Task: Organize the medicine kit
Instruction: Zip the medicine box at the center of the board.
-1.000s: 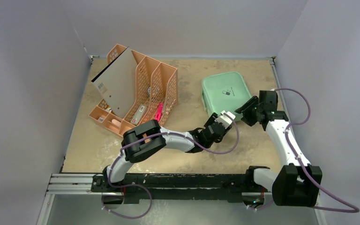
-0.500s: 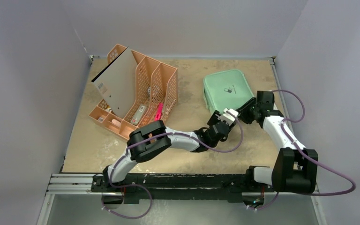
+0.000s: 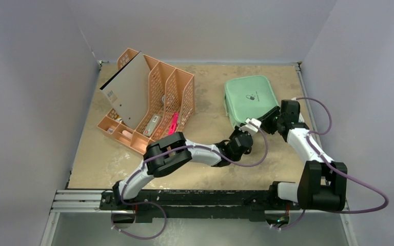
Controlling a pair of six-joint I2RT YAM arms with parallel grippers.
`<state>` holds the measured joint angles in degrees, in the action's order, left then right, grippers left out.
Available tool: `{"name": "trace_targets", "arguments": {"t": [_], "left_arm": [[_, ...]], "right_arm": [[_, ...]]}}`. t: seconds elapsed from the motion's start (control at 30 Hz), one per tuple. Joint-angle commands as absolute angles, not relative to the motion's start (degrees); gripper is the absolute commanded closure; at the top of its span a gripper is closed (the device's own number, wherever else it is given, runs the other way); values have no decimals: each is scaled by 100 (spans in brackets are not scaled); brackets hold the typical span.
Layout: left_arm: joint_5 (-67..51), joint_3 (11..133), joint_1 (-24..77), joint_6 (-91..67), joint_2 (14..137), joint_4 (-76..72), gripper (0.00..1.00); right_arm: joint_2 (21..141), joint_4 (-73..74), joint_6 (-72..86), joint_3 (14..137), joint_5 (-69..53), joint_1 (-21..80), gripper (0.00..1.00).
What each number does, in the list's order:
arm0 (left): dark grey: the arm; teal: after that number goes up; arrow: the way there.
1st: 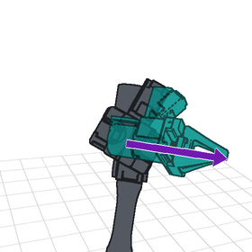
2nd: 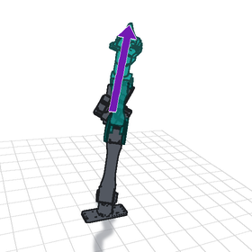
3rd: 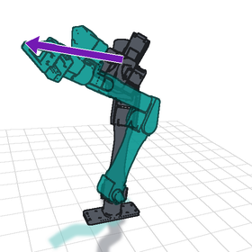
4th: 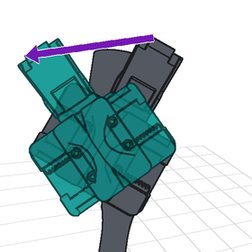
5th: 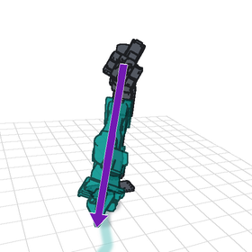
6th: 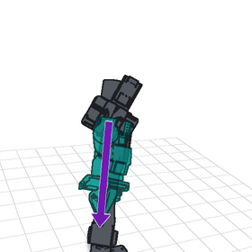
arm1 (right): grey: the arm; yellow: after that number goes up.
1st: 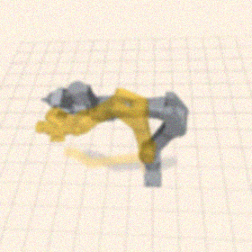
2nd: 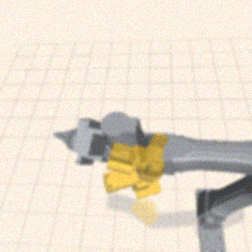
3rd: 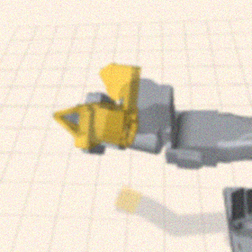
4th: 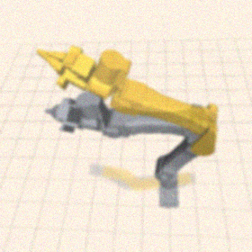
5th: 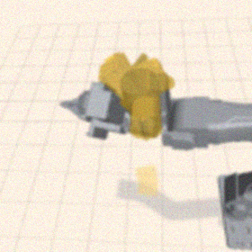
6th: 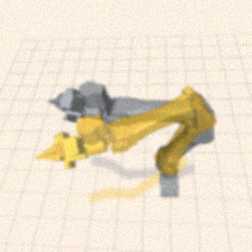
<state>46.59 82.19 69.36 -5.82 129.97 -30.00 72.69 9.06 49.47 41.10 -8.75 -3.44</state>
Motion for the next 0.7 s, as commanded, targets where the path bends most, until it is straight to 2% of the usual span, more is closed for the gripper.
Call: {"name": "trace_targets", "arguments": {"t": [0.0, 0.17, 0.47, 0.67], "left_arm": [[4638, 8168, 6926, -493, 12704, -4018, 100], [4482, 7624, 6926, -462, 12261, -4093, 100], [4169, 6578, 6935, -826, 11326, -4000, 100], [4095, 6146, 6943, -888, 11013, -3886, 100]], "right_arm": [[7430, 1335, 4505, 3907, -1136, -290, 67], [7361, 1347, 4341, 3830, -1178, -290, 71], [6911, 1530, 4122, 3610, -1258, -290, 88], [6662, 1954, 3889, 3495, -1198, -290, 91]]}}
